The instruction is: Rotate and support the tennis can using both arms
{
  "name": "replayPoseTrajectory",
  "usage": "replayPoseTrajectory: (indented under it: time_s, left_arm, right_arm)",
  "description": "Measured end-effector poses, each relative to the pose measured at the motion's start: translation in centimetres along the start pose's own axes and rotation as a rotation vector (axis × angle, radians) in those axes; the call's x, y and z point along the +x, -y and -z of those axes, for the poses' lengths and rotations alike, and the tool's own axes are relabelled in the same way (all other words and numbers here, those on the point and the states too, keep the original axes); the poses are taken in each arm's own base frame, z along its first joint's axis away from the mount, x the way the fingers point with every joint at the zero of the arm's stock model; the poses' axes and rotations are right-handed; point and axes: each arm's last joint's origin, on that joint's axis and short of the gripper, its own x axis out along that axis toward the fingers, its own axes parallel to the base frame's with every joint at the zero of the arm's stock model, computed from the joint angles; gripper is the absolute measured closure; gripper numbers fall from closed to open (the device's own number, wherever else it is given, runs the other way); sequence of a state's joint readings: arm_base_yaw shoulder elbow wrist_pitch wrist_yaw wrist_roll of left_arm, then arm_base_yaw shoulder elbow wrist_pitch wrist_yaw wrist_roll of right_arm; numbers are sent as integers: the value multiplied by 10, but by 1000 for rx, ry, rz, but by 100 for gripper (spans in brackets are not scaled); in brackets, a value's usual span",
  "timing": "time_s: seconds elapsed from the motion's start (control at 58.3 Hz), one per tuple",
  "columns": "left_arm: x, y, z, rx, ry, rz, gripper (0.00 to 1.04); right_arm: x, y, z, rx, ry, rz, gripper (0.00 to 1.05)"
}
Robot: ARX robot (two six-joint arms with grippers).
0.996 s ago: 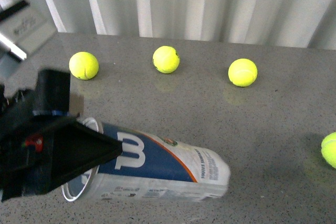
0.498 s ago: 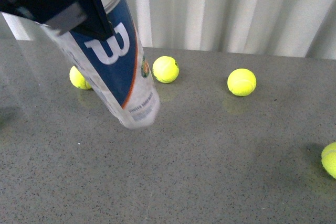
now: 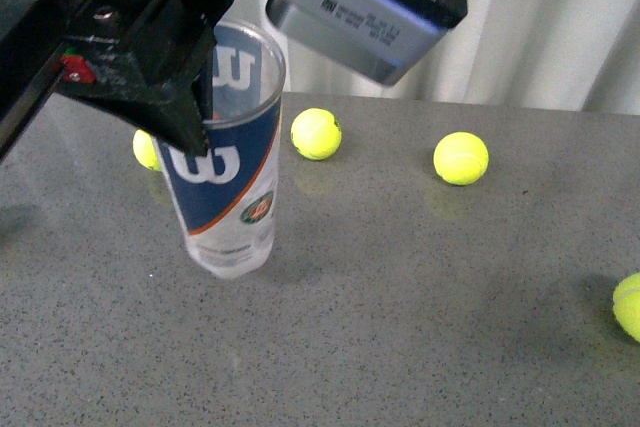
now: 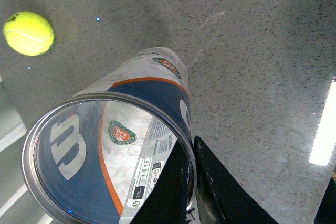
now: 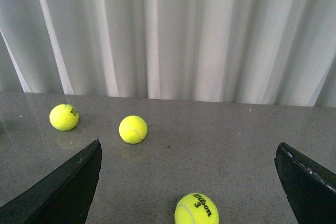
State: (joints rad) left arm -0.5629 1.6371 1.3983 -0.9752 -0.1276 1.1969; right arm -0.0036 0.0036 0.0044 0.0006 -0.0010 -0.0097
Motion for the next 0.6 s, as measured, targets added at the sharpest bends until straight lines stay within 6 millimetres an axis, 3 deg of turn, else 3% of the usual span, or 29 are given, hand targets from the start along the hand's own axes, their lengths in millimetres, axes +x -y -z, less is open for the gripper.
replayPoseTrajectory:
  time_s: [0.601]
  left_arm:
    - [23, -19, -17, 10, 64, 69, 101]
  right_arm:
    - [0, 0, 0, 0, 0, 0, 7]
